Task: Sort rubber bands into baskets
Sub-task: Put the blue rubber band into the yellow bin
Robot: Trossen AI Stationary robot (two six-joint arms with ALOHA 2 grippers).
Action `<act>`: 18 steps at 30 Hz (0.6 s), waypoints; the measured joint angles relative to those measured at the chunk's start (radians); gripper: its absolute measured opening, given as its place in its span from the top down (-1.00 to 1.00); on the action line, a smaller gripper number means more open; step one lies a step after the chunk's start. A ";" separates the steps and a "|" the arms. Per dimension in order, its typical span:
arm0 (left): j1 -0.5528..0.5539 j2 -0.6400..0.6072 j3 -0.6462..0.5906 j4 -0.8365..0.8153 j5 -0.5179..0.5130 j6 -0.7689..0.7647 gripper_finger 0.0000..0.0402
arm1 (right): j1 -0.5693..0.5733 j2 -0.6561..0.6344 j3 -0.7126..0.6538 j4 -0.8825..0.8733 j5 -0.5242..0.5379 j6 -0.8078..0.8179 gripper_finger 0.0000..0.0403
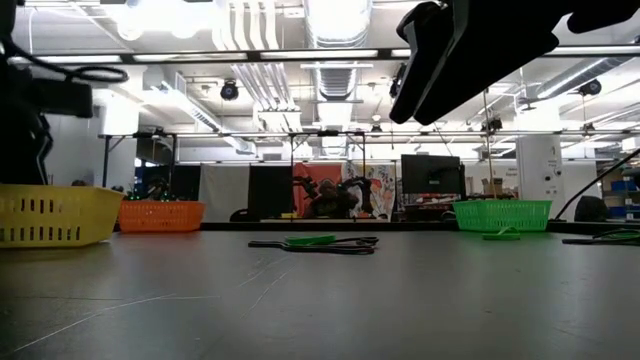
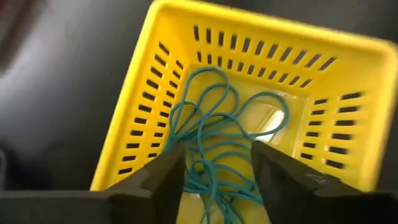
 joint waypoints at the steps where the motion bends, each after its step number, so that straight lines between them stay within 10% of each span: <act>1: 0.000 0.000 0.017 -0.016 -0.004 0.006 0.10 | 0.000 0.000 0.000 0.000 0.000 -0.002 -0.16; 18: -0.002 0.000 0.267 -0.062 -0.199 0.127 -0.20 | 0.008 -0.045 0.001 -0.053 0.000 0.008 -0.16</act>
